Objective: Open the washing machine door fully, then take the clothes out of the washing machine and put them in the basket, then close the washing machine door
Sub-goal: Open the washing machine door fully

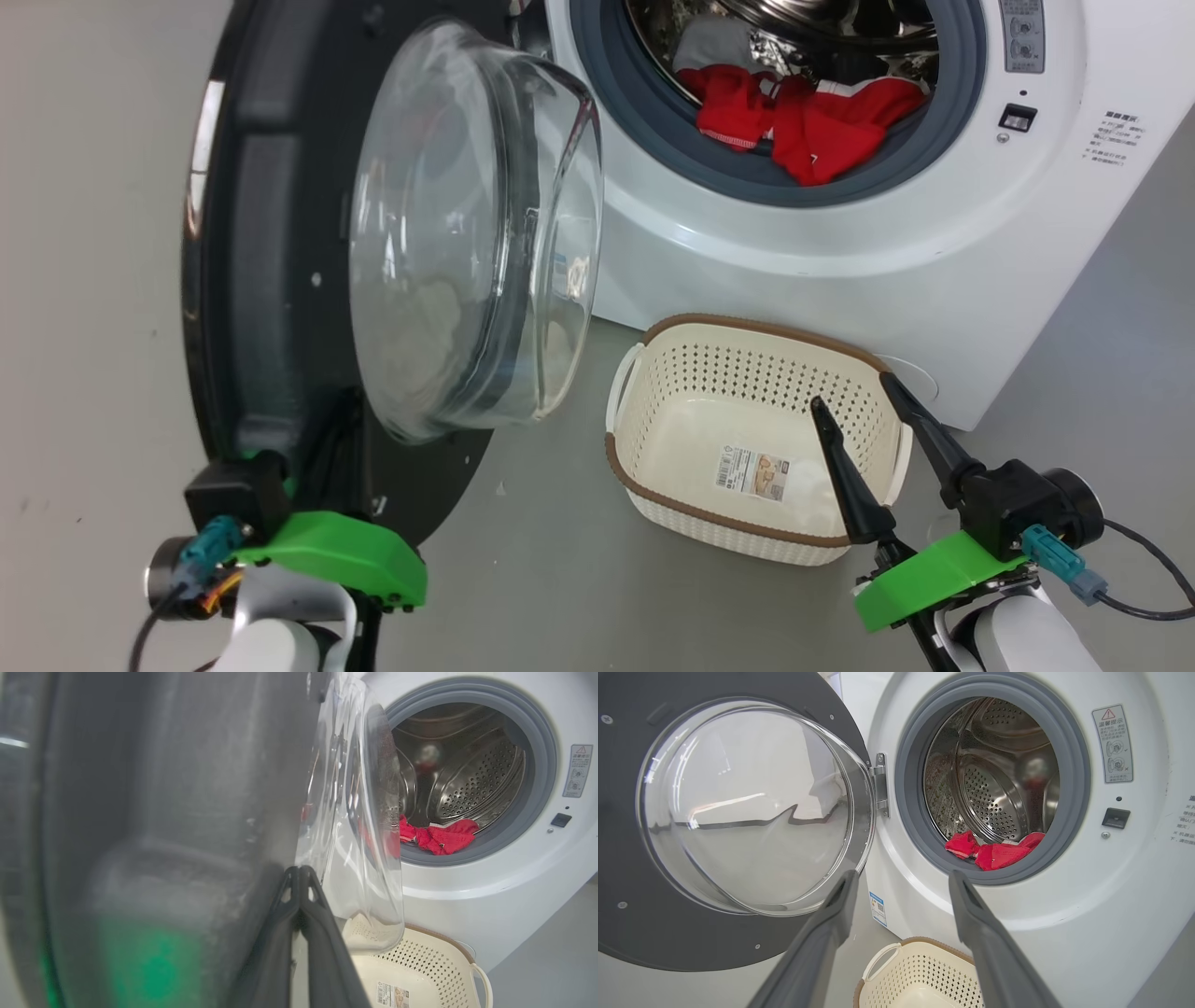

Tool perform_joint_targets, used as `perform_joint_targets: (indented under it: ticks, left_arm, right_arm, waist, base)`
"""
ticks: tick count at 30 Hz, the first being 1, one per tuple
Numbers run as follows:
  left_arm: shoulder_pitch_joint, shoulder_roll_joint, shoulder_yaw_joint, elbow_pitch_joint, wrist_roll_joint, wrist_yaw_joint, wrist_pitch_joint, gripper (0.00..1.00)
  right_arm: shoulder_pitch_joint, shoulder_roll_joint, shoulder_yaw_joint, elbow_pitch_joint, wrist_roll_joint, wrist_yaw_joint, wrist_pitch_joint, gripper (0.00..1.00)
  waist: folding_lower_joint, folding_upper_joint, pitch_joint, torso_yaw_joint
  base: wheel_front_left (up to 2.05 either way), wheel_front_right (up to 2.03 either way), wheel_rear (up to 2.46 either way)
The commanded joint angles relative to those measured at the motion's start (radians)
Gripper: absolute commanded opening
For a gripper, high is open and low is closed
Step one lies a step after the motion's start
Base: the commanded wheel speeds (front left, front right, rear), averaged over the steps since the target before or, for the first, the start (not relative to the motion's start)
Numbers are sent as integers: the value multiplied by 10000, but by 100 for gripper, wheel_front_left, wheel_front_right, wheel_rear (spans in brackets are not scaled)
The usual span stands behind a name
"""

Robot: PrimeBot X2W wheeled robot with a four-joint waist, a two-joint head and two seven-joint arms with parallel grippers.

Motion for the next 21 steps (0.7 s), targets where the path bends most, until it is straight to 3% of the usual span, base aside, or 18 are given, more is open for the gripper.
perform_joint_targets:
  ticks: [1,21]
  left_arm:
    - [-402,397,577,-7,-110,101,-90,0]
    - [-806,647,2000,1197,-582,496,-1401,0]
  right_arm:
    - [-252,43,263,-232,-102,60,-63,100]
    - [-413,43,246,-367,-615,60,159,100]
  waist:
    - [0,0,72,-26]
    - [0,0,632,-98]
  base:
    - [0,0,0]
    - [0,0,0]
